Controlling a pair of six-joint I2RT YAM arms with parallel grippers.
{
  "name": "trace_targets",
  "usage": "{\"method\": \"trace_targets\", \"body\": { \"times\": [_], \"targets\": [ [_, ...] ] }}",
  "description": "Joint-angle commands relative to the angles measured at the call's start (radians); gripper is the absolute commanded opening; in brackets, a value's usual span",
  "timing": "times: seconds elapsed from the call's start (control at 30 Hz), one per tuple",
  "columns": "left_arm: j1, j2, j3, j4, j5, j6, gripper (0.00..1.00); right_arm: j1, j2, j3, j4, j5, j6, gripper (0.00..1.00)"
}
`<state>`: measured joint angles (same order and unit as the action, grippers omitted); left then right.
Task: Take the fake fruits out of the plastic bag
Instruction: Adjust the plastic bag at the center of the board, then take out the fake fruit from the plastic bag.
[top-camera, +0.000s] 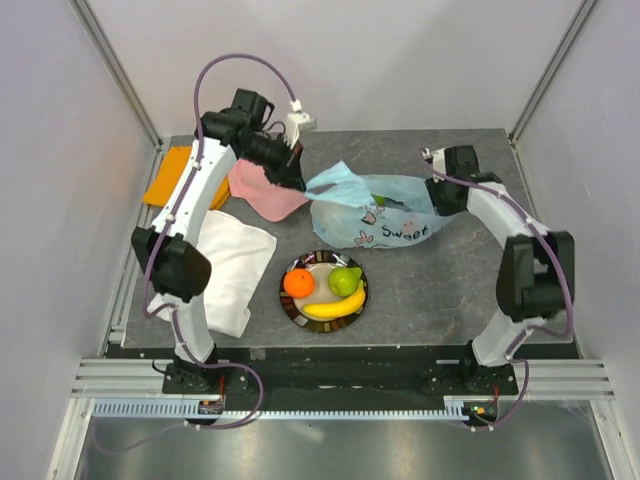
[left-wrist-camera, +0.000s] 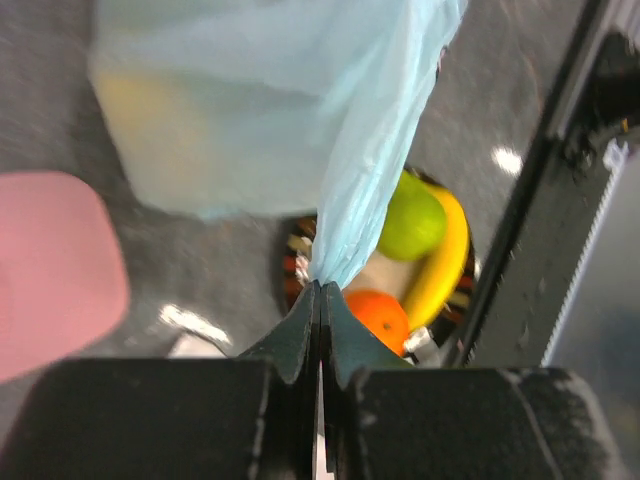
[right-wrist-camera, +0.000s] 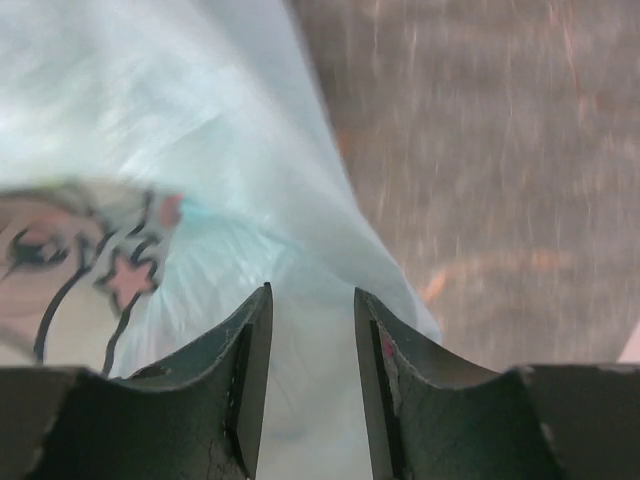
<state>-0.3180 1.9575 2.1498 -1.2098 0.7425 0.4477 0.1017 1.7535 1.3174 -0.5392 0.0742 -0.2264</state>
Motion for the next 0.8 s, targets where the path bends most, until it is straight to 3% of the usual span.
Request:
{"method": "trace_targets", "body": {
  "times": [0.0, 0.13, 0.17, 0.43, 0.63, 0.73, 0.77],
  "targets": [
    [-0.010, -0.155, -0.230, -0.206, -0.029, 0.228, 0.02, 0.018, -0.254, -0.179, -0.047, -0.043, 0.042, 0.48],
    [-0.012, -0.186, -0.308, -0.292, -0.182, 0.336, 0.02, 0.018, -0.313, -0.254, -0.059, -0.170, 0.042, 0.54],
    [-0.012, -0.181, -0.297, -0.300, -0.187, 0.338, 0.02, 0.018, -0.312, -0.235, -0.053, -0.263, 0.042, 0.54],
    [-0.072, -0.101, -0.159, -0.315, -0.172, 0.293, 0.02, 0.134, -0.097, -0.011, -0.048, -0.453, -0.011, 0.51],
    [-0.081, -0.092, -0.140, -0.292, -0.137, 0.269, 0.01, 0.182, 0.087, 0.161, -0.019, -0.441, 0.057, 0.53],
    [-0.082, -0.091, -0.140, -0.286, -0.124, 0.260, 0.02, 0.185, 0.132, 0.204, 0.028, -0.311, 0.107, 0.63],
    [-0.082, -0.094, -0.145, -0.283, -0.123, 0.258, 0.02, 0.185, 0.139, 0.218, 0.038, -0.257, 0.140, 0.70]
  ]
}}
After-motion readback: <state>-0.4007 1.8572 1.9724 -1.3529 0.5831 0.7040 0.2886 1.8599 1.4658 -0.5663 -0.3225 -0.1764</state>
